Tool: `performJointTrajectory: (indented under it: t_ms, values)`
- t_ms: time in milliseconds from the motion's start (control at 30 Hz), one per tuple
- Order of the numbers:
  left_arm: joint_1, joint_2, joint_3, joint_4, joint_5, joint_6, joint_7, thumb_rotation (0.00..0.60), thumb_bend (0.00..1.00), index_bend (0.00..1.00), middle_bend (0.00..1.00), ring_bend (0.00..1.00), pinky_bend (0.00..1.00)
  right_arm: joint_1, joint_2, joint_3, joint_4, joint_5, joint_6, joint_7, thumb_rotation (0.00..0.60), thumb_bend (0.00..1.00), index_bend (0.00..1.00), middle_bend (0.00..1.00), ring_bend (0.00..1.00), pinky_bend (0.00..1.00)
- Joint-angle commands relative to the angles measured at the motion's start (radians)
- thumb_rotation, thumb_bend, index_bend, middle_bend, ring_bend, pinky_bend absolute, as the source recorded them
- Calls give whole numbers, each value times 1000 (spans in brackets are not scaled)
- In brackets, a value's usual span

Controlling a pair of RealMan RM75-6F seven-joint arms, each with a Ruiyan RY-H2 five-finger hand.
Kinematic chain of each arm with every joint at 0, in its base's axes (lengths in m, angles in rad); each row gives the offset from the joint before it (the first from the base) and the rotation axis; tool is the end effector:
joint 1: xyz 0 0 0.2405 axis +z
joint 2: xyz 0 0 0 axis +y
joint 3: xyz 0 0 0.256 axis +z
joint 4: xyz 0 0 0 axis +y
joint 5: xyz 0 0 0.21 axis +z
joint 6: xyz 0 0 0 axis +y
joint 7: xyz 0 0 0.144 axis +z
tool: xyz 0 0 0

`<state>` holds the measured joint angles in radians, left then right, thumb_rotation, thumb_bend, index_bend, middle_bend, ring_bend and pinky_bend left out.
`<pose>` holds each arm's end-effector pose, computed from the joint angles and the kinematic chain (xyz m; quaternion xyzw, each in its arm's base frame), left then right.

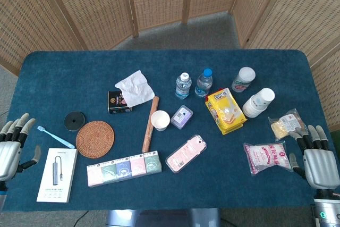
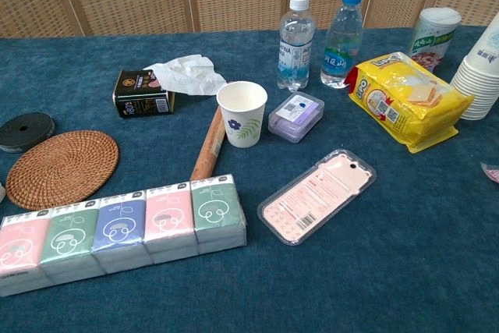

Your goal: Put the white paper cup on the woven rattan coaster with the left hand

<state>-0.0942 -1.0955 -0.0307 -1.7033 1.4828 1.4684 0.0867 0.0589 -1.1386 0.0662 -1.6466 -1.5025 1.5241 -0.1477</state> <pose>-0.2975 0.1783 0.1542 -0.6044 -0.3932 -0.3728 0.5841 -0.3033 -0.1757 0.1571 0.5969 -0.3518 0.3701 0.6189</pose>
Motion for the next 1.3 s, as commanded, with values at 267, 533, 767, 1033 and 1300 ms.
performJointTrajectory:
  t_ms: [267, 533, 767, 1033, 1300]
  values:
    - [18, 12, 12, -6, 18, 23, -11, 400, 573, 18, 0, 0, 0, -2, 16, 1, -6, -20, 14, 15, 600, 514, 215, 180, 0, 28]
    - [-54, 108, 10, -93, 13, -112, -55, 412, 575, 32, 0, 0, 0, -5, 14, -2, -6, -26, 15, 24, 600, 515, 215, 180, 0, 28]
    - [-228, 141, -27, -126, 15, -347, 7, 416, 573, 0, 0, 0, 0, -11, 20, -5, -16, -34, 24, 21, 600, 515, 211, 180, 0, 27]
    - [-437, 19, -82, -65, 25, -568, -6, 421, 529, 0, 0, 0, 0, -43, 34, -7, -21, -21, 61, 41, 600, 516, 209, 180, 0, 28]
    - [-613, -178, -131, 65, -6, -703, 43, 442, 400, 0, 0, 0, 0, -62, 27, -5, -6, -14, 81, 64, 600, 515, 208, 181, 0, 30]
